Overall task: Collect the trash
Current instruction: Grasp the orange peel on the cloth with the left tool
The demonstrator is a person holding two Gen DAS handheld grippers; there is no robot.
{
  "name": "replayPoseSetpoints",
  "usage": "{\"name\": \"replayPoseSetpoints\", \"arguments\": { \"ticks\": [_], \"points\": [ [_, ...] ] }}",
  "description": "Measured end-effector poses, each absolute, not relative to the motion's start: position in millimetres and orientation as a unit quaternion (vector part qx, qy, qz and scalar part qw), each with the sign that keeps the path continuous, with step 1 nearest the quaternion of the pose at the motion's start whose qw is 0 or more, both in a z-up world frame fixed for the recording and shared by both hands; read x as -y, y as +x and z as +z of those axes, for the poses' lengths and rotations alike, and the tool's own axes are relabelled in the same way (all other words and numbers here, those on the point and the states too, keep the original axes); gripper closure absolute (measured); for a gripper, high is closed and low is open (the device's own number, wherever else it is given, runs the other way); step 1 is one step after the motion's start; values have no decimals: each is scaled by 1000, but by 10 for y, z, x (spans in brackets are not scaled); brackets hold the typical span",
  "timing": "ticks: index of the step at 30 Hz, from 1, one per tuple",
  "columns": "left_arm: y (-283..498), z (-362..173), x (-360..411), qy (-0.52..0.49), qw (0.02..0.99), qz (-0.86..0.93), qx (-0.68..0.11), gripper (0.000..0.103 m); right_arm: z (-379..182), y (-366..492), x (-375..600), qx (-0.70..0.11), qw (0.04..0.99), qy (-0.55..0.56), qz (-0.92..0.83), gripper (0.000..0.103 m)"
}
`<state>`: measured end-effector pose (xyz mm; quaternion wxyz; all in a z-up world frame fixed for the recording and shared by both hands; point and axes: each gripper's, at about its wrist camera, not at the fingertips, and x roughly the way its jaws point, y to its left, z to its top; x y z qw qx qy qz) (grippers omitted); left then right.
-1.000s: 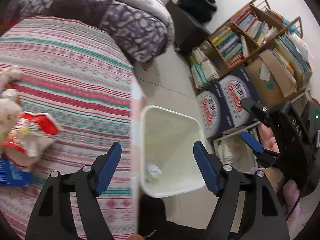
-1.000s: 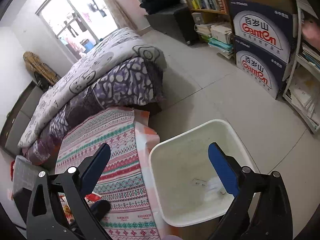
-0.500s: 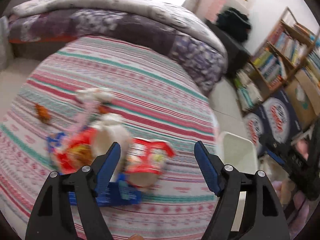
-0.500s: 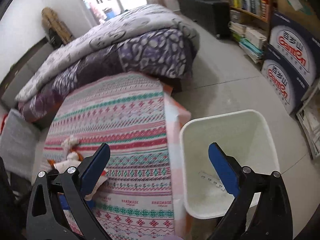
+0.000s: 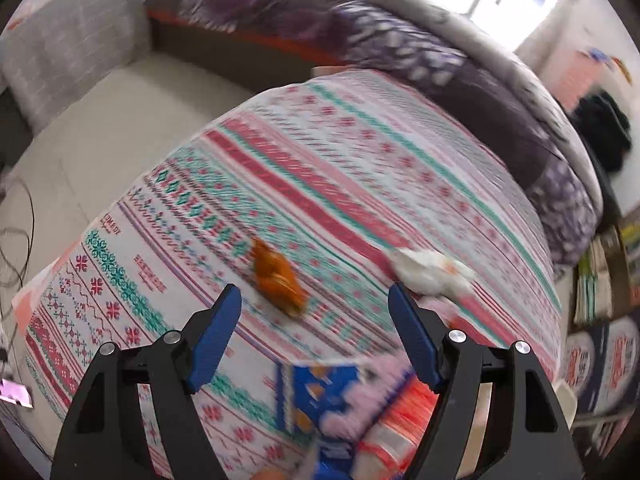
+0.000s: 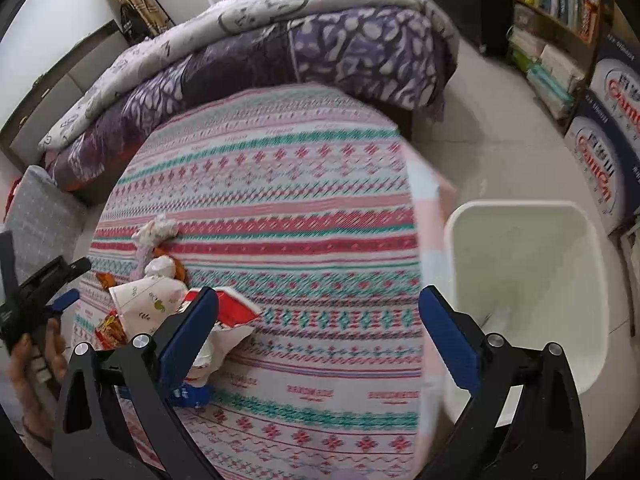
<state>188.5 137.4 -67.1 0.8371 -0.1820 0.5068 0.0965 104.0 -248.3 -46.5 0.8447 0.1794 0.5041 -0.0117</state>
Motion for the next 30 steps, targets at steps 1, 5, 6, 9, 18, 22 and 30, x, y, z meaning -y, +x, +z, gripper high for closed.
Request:
{"name": "replayPoseSetpoints", "arguments": {
  "ticks": [1,5,6,9,18,22,30],
  "points": [
    [1922,-708,-1428,-187,834,101,-509,29,-510,1071,2453,-511,838,193,-6,7],
    [2021,-864,-1619,-209,821,110,-520,30,-613,1129,2341,-526,822,219,4,7],
    [2035,-903,-1628,-211,817,112,-524,31,-631,1140,2311,-528,819,224,8,7],
    [2067,-1039,-1644,-215,806,113,-540,37,-677,1159,2227,-534,812,236,11,7],
    [2085,-1163,-1502,-184,805,100,-556,64,-955,1191,2126,-555,770,315,15,7],
    [2061,-1143,-1501,-185,811,83,-549,73,-1019,1202,2109,-559,759,333,21,7],
    [1903,-603,-1429,-188,846,53,-496,74,-1007,1216,2008,-555,754,350,42,7]
  ]
}}
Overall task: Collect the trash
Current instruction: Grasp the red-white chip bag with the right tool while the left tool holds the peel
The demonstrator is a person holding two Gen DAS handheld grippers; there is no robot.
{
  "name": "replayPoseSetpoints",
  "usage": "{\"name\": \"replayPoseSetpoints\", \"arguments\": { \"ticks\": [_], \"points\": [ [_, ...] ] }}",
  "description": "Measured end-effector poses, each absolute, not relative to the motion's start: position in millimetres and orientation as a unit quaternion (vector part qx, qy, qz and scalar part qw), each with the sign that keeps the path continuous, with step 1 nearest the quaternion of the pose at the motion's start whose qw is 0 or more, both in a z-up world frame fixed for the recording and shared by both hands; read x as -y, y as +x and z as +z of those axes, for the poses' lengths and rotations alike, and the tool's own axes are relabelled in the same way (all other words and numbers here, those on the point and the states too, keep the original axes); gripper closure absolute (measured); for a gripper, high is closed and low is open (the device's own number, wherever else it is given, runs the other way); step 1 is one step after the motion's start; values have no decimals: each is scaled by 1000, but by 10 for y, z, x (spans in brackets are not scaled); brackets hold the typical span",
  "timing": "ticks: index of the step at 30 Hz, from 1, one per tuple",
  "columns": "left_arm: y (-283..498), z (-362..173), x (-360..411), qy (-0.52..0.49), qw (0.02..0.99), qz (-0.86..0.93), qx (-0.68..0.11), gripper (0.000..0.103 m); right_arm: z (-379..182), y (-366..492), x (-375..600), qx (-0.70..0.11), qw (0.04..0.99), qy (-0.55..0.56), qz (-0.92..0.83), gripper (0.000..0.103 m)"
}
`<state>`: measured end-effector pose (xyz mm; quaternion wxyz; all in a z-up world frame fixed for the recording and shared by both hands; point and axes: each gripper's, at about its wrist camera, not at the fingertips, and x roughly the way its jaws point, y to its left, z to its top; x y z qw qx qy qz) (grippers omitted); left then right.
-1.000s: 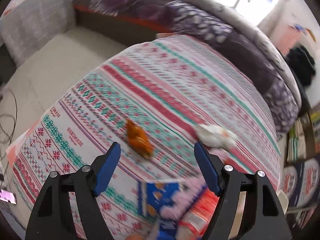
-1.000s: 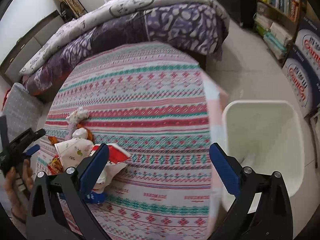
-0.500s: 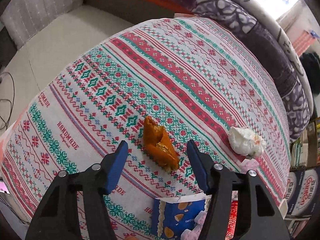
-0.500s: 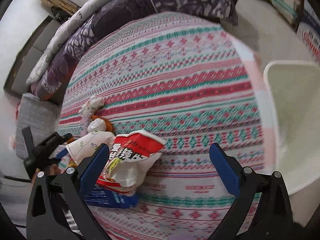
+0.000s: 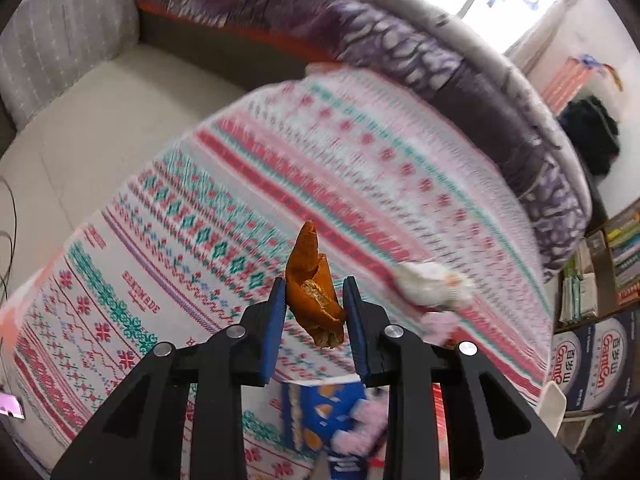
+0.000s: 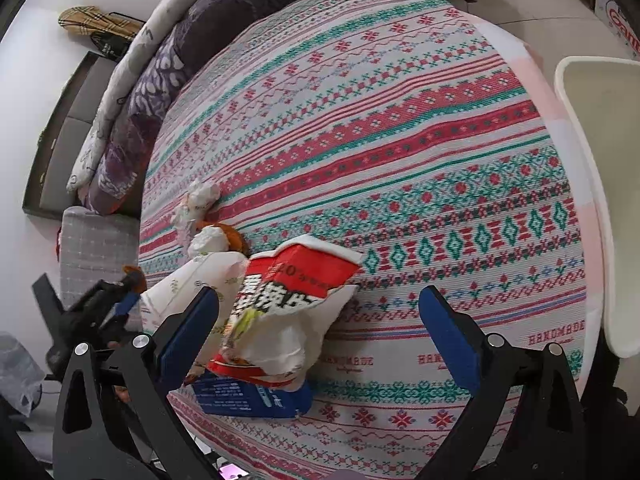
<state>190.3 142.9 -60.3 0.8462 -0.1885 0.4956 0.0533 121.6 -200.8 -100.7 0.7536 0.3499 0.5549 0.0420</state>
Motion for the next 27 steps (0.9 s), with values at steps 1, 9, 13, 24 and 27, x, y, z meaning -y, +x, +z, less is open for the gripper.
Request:
{"name": "replayPoseSetpoints", "arguments": {
  "ticks": [1,9,13,24,27],
  "points": [
    [1883,-539,-1391,-183,851,50,-490,74,-1002,1209,2009,-554,752,353,46,7],
    [1629,-190,-1081,-150,870,19,-469,74,-1169,1196,1922,-568,716,399,68,7],
    [1519,-111,-1039,-144,873,12,-465,74,-1249,1185,1936,-567,707,417,63,7],
    [1344,-34,-1079,-144,874,8,-465,74,-1410,1202,1774,-571,671,462,100,41],
    [1309,-21,-1109,-142,875,9,-463,74,-1360,1203,1758,-562,682,456,101,48]
  ]
}}
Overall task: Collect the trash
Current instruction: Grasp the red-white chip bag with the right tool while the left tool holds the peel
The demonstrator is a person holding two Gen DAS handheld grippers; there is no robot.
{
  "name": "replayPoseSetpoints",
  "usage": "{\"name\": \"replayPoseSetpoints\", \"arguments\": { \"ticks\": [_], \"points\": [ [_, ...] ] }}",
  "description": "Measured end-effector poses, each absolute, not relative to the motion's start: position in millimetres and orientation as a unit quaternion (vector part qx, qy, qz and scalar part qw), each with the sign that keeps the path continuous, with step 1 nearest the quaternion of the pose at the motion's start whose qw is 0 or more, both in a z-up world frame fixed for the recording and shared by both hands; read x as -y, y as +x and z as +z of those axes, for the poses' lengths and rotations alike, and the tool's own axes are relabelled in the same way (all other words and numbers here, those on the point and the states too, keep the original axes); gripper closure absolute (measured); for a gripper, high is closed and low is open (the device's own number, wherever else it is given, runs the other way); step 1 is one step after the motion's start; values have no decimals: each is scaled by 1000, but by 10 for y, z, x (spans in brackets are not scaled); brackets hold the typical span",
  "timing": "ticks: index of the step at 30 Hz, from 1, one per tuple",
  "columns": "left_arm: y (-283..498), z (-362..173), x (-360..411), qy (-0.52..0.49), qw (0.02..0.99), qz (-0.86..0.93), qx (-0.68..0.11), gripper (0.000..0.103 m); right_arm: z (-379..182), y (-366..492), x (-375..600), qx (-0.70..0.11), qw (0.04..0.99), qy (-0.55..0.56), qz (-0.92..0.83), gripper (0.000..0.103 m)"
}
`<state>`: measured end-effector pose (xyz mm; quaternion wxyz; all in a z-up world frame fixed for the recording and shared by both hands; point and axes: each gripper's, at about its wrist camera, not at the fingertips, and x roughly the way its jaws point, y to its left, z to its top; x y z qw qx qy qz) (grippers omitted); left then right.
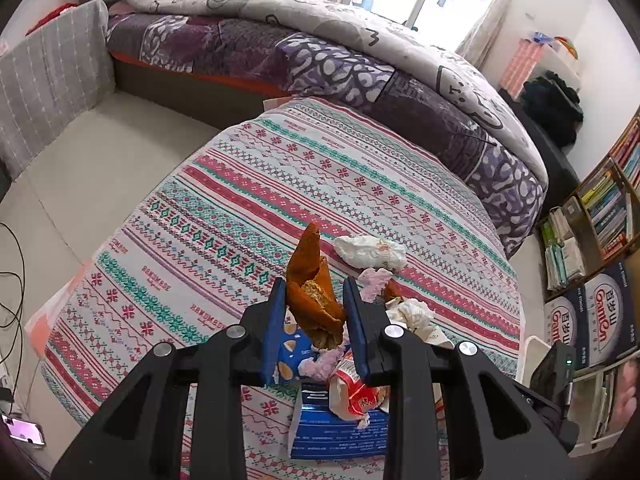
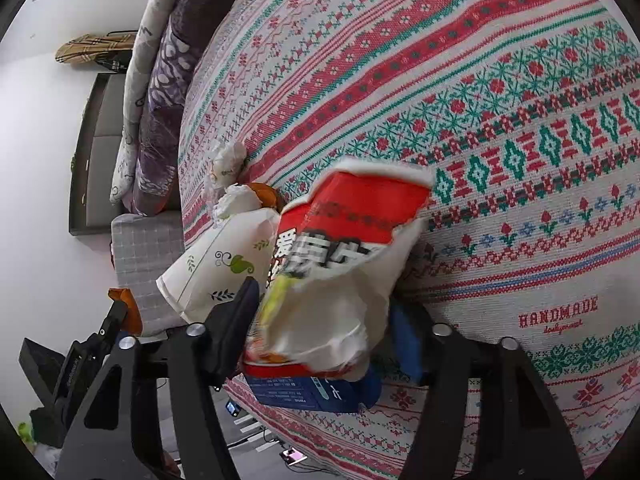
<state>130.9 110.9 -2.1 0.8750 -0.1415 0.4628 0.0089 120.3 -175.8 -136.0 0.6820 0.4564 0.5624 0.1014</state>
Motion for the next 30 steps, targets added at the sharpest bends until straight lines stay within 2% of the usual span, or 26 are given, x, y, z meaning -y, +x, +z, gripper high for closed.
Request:
{"name": "replayPoseSetpoints", "arguments": {
  "ticks": [18,30],
  "points": [
    [1205,126,-897,-111,894,-2,-434,74,-523,1159,1811,-465,838,271,89,49],
    [1180,139,-522,-86,899,-31,-429,74,-237,1004,2052,-421,890,170,43,49]
  ]
}}
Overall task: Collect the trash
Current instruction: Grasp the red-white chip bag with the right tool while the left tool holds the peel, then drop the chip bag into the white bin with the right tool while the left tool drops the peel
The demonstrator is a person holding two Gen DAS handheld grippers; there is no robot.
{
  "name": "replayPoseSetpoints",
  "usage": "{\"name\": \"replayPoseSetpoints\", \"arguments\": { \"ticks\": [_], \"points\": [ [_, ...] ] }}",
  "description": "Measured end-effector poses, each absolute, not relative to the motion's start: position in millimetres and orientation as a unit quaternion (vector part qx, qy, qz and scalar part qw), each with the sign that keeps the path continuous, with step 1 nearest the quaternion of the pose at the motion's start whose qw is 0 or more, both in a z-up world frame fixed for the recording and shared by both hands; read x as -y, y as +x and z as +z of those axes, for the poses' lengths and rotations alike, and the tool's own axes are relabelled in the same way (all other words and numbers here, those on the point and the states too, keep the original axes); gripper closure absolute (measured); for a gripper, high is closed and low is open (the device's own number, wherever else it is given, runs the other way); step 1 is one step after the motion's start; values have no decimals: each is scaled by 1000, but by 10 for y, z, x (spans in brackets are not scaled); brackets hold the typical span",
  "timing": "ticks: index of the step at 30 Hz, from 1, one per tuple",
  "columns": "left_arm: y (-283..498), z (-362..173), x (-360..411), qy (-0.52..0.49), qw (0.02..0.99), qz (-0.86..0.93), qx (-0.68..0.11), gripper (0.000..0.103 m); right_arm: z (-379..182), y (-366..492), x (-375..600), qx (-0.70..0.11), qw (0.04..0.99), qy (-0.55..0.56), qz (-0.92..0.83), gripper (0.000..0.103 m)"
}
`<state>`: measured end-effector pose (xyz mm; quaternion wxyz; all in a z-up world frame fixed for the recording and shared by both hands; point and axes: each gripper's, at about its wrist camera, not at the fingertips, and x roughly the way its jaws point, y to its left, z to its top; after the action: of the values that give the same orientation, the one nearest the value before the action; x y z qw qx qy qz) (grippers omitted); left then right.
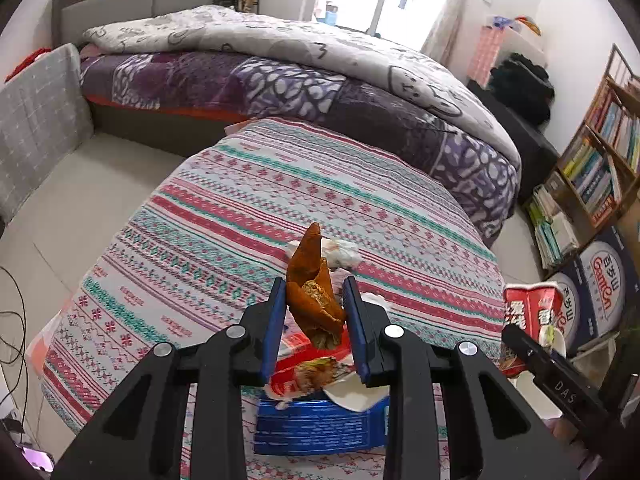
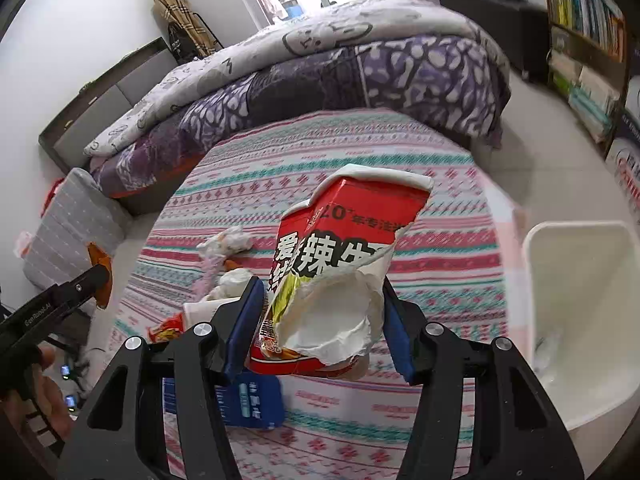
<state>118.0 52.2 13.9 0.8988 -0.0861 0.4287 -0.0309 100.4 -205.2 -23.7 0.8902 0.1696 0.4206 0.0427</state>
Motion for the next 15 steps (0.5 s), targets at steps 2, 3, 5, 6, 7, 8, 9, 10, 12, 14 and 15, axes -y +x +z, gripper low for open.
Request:
{"name": "replayPoseSetpoints", "arguments": {
  "ticks": [2,3,5,6,7,8,9,10,12,14,15],
  "points": [
    [1171,132,-453,-81,899,-37,-429,74,-220,984,2095,-418,893,163,36,49],
    [1169,128,-406,-78,899,-40,-429,74,-210,973,2141,-417,894,160,31,49],
    [1160,116,-317,-71,899,-47,-430,74,-191,946,2200,-417,895,157,24,49],
    [1148,110,-283,-68,899,-50,-431,74,-184,935,2233,-416,896,155,20,49],
    [1142,102,-243,-65,898,-53,-431,74,-180,921,2282,-416,896,152,14,49],
    [1135,94,-199,-62,898,-57,-432,74,-179,914,2327,-416,897,151,9,49],
    [1127,86,-139,-58,898,-61,-432,74,-181,896,2350,-416,897,150,5,49],
    [1121,84,-107,-56,898,-64,-432,74,-183,885,2403,-416,897,149,-2,49],
    [1107,76,-10,-50,897,-72,-433,74,-185,864,2503,-417,896,150,-14,49],
    [1092,67,70,-45,897,-79,-433,74,-193,837,2620,-420,894,153,-27,49],
    [1083,61,117,-42,896,-83,-434,74,-198,824,2695,-421,893,155,-36,49]
  ]
}}
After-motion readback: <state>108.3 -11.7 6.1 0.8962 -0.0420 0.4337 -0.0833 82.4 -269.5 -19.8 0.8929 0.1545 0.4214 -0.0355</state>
